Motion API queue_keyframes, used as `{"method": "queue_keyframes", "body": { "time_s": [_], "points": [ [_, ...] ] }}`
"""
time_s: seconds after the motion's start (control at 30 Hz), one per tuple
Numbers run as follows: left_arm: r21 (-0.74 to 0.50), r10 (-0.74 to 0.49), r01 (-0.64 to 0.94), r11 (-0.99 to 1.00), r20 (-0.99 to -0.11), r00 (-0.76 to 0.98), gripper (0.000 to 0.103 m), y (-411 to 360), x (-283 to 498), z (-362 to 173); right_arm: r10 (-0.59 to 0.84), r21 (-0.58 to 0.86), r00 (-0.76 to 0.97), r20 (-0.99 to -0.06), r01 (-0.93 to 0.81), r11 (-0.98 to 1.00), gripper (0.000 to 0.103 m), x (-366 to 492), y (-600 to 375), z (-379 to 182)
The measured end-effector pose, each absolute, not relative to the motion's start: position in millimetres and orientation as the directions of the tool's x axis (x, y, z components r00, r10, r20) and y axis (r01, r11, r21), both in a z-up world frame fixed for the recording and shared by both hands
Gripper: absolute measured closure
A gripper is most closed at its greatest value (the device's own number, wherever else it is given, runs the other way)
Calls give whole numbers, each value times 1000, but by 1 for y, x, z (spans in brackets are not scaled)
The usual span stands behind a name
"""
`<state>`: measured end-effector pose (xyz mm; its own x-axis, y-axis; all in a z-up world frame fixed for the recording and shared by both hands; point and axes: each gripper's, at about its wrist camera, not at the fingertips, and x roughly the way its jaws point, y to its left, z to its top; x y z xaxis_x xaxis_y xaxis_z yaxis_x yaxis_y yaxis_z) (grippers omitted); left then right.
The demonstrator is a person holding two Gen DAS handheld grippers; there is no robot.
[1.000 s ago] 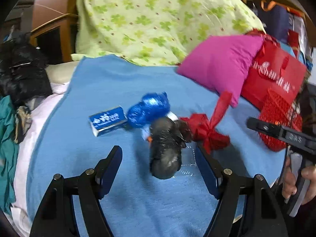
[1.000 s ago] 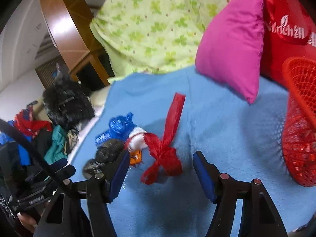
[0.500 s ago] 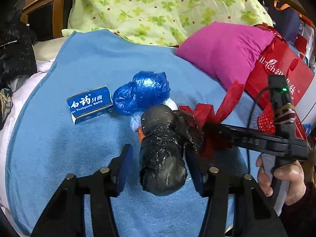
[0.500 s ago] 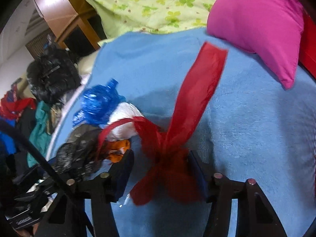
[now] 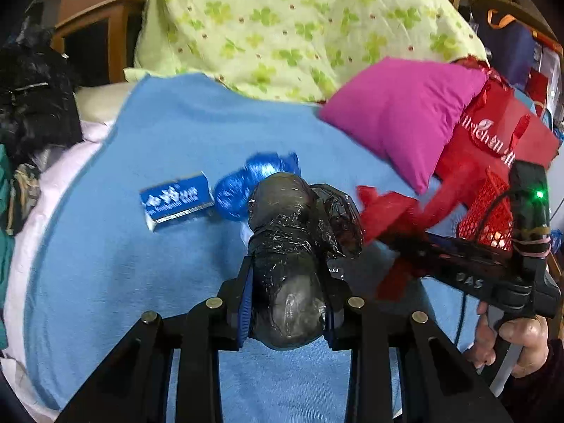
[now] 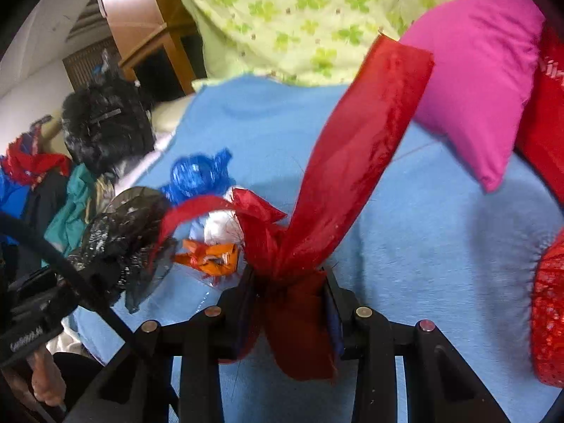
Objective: Collect trash
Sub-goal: 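Carry the red ribbon into the red basket with the right tool while the left tool holds the black bundle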
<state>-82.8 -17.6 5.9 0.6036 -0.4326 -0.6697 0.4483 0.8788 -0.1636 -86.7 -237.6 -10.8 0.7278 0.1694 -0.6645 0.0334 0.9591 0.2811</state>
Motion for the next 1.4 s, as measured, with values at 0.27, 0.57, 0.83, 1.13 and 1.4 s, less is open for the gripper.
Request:
{"method": "queue_keyframes", "body": {
  "time_s": [0.27, 0.57, 0.83, 1.13, 1.4],
  "points": [
    [-101, -400, 430, 897, -596, 696, 69, -9, -117, 48, 138, 334, 841, -523, 52, 941, 65, -135, -280, 33],
    [-47, -414, 468, 882, -549, 726, 69, -45, -135, 80, 116, 350, 885, -451, 56, 935, 65, -170, -303, 53],
    [25, -392, 477, 879, -532, 750, 69, -83, -150, 96, 90, 370, 912, -401, 71, 926, 65, -194, -329, 60],
    [101, -359, 466, 879, -504, 786, 69, -111, -165, 104, 58, 391, 928, -369, 98, 915, 65, -209, -357, 62],
    [147, -344, 463, 874, -487, 803, 69, -127, -175, 108, 37, 398, 940, -339, 108, 911, 65, -222, -369, 65]
  ]
}}
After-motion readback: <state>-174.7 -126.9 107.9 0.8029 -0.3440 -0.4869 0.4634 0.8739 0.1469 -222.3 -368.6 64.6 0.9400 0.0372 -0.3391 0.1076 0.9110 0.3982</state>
